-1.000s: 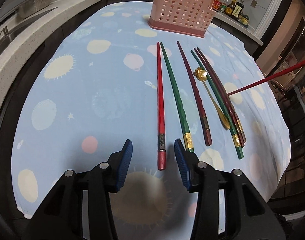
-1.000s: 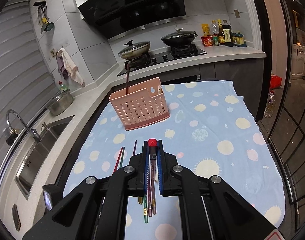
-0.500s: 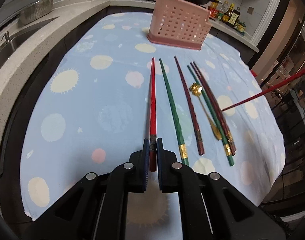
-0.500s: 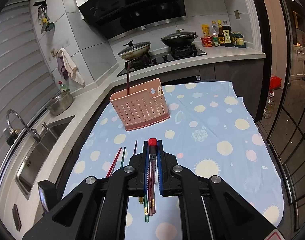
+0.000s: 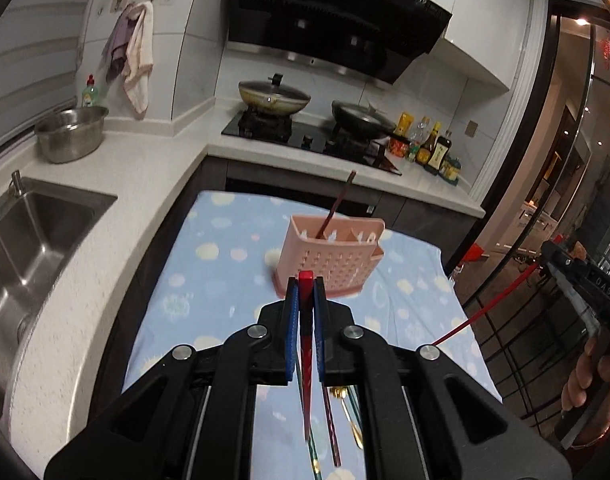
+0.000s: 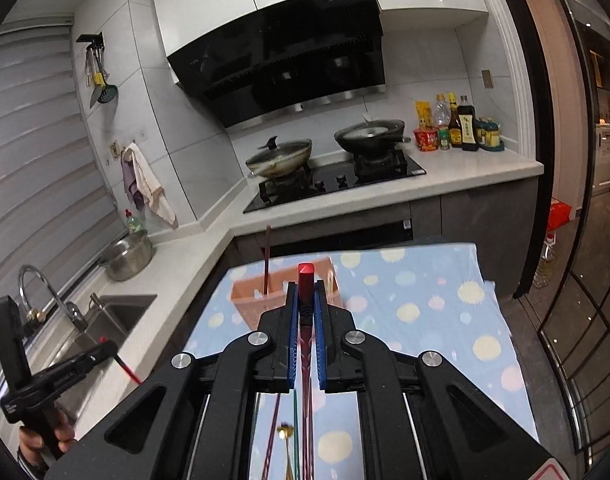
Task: Organize utensils
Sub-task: 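Carry both chopsticks to the pink holder, drop them in, open both tools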
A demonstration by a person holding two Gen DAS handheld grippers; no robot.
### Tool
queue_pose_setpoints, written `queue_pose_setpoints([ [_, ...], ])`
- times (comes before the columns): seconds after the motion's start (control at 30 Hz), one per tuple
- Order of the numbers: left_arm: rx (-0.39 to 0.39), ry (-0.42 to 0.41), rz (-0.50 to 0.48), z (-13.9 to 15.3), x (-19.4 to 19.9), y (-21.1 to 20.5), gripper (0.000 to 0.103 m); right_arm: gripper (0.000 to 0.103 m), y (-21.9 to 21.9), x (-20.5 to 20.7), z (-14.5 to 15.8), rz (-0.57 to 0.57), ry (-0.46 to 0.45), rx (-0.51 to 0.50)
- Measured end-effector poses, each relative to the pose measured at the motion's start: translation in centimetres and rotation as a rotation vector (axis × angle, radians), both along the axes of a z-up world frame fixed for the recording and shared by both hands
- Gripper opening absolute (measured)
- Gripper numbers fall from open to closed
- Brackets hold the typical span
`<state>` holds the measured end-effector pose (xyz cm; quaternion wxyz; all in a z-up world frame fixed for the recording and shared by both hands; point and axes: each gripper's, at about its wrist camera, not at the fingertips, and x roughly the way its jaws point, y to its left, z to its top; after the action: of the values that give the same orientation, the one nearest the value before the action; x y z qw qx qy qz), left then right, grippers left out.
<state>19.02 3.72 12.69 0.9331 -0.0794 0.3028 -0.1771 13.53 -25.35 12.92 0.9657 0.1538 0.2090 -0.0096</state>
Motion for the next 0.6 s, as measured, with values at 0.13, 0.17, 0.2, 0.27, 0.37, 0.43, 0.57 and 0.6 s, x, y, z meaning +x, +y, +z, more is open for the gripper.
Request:
queue_pose_setpoints([
  [0.13, -0.003, -0.080, 0.001, 3.5, 3.1, -1.1, 0.007, 0.007, -0.9, 3.7, 1.9, 0.003, -0.028, 0.021],
  [0.17, -0.004, -0.094, 0.002, 4.1, 3.8, -1.4, 0.007, 0.007, -1.0, 4.6, 2.2, 0.004, -0.034, 0.026],
  [0.2, -0.008, -0.109, 0.000, 4.9, 4.8, -1.8, 0.007, 0.007, -1.2, 5.6, 2.5, 0.006, -0.038, 0.031],
  [0.27, -0.012, -0.135, -0.001, 6.0, 6.3, -2.6, 0.007, 0.007, -1.4, 7.5, 3.1, 0.004, -0.046, 0.042],
  [0.37, -0.025, -0.168, 0.001, 7.4, 9.1, -3.6, 0.007, 0.007, -1.5, 10.3, 4.0, 0.006, -0.058, 0.059],
  [0.43, -0.033, -0.187, 0.006, 8.3, 10.7, -4.3, 0.007, 0.007, -1.5, 12.2, 4.4, 0.006, -0.062, 0.057],
  [0.57, -0.013, -0.209, 0.009, 8.7, 13.7, -5.9, 0.007, 0.007, -0.9, 15.6, 4.5, 0.008, -0.050, 0.052],
  [0.6, -0.003, -0.206, 0.013, 8.5, 14.4, -6.3, 0.007, 0.007, -0.7, 16.5, 4.1, 0.009, -0.042, 0.049],
])
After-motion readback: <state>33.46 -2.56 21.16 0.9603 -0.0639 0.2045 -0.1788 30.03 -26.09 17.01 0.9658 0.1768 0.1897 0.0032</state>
